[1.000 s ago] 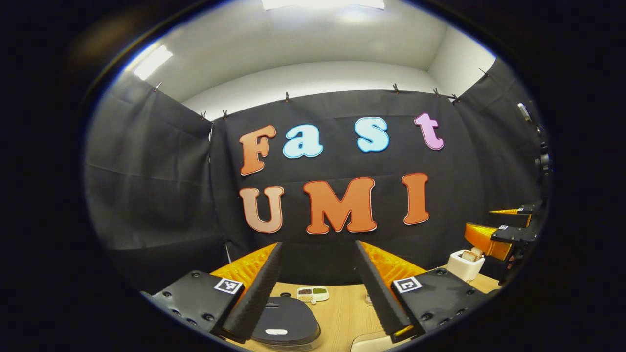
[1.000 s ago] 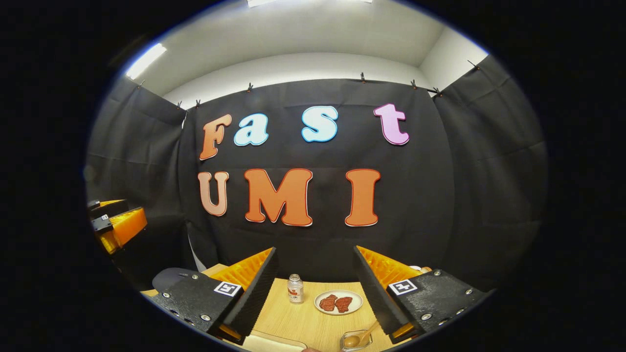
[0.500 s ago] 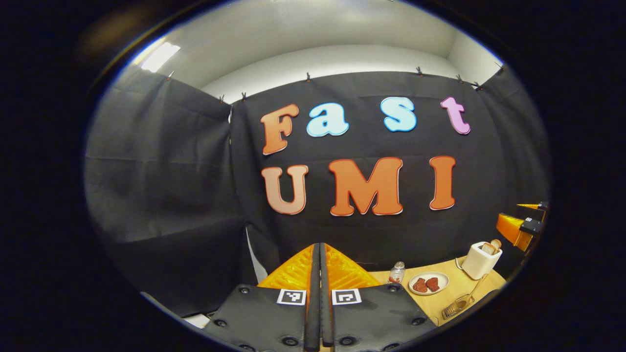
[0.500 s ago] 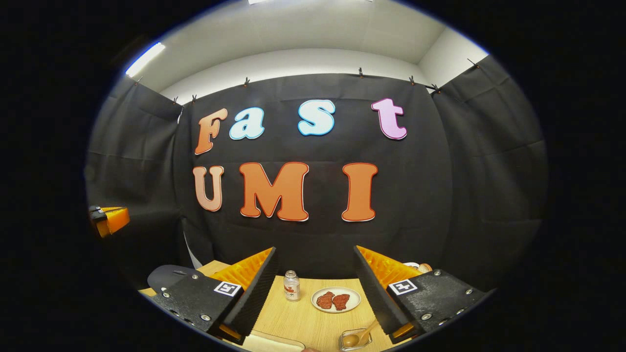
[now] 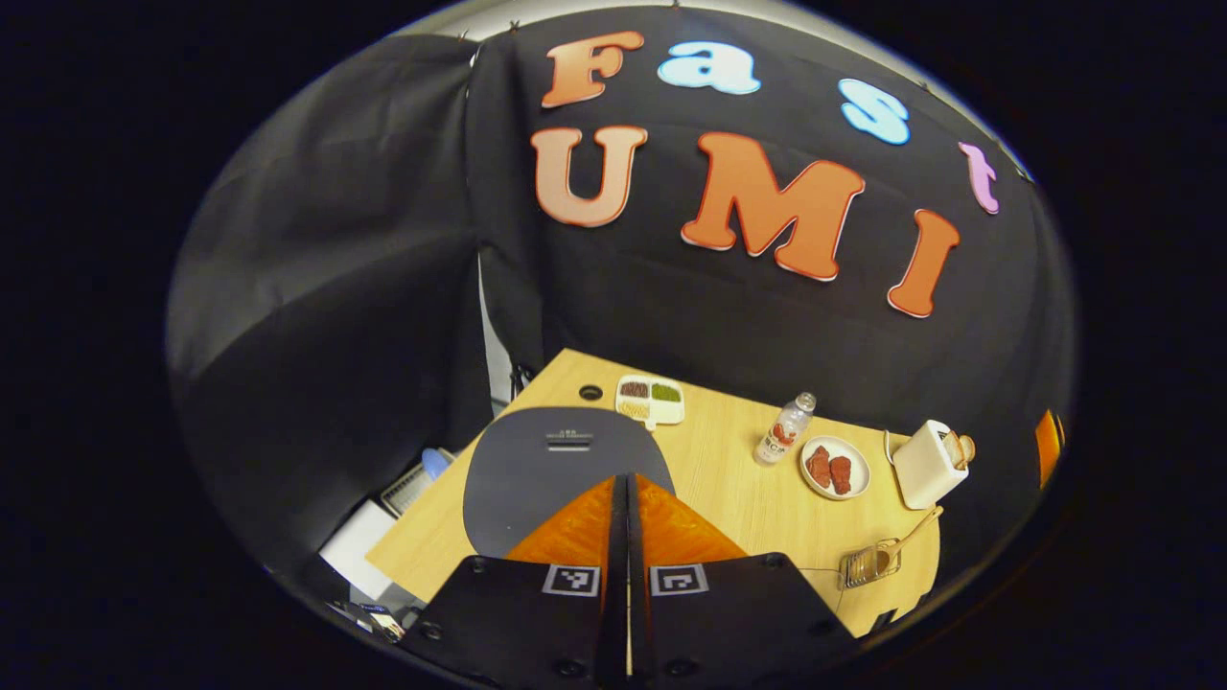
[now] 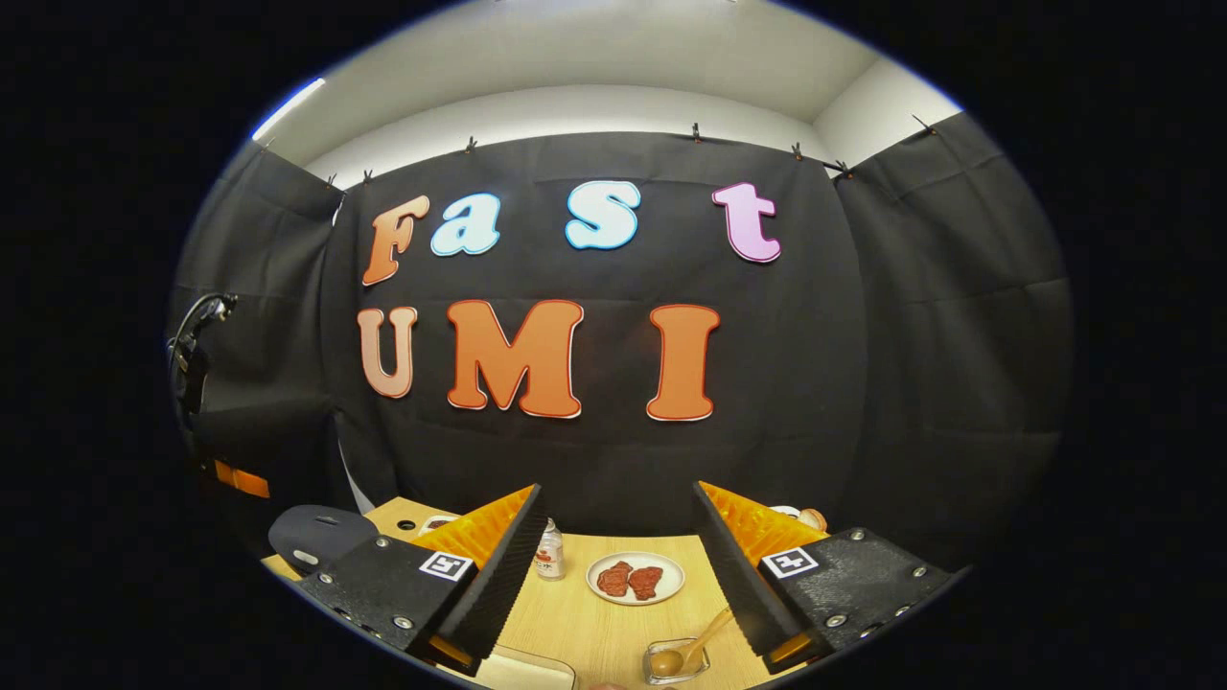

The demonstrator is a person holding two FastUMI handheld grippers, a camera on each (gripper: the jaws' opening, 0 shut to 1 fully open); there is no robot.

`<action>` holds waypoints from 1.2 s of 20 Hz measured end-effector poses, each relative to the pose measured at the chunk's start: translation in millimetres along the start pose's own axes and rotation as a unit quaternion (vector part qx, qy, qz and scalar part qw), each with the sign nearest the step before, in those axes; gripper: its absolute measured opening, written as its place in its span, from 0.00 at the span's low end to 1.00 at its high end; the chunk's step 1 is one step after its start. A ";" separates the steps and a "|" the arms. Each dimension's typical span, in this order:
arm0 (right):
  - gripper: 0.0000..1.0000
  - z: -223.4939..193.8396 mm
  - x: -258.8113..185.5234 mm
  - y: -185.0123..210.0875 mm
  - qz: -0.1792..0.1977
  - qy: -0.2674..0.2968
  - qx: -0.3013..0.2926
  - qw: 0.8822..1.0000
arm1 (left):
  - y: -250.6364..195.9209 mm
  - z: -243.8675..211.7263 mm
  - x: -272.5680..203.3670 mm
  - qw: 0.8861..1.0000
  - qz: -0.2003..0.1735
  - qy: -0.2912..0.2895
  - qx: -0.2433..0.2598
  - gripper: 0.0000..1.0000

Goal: Close the left gripper, press the button to open the rice cooker; take a wooden spoon from the chopstick holder with the right hand, scoop a spoonful of rice and pour it into the rice cooker, then put the wooden spoon back into the chopstick holder.

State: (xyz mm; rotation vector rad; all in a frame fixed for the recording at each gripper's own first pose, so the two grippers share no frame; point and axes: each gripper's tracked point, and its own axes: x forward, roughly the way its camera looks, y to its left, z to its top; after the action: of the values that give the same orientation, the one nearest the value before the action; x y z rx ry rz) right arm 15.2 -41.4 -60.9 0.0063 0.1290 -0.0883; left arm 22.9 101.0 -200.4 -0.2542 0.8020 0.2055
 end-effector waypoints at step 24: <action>0.94 -90.0 5.1 -35.1 -0.042 0.120 0.014 0.992 | 24.9 -108.9 64.8 0.986 0.049 0.151 -0.041 0.00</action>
State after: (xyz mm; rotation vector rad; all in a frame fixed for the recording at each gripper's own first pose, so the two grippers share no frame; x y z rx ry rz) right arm 5.7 -75.7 -150.9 0.0403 0.3679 -0.1737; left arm -14.2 97.5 -324.1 -0.3287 1.1093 0.2969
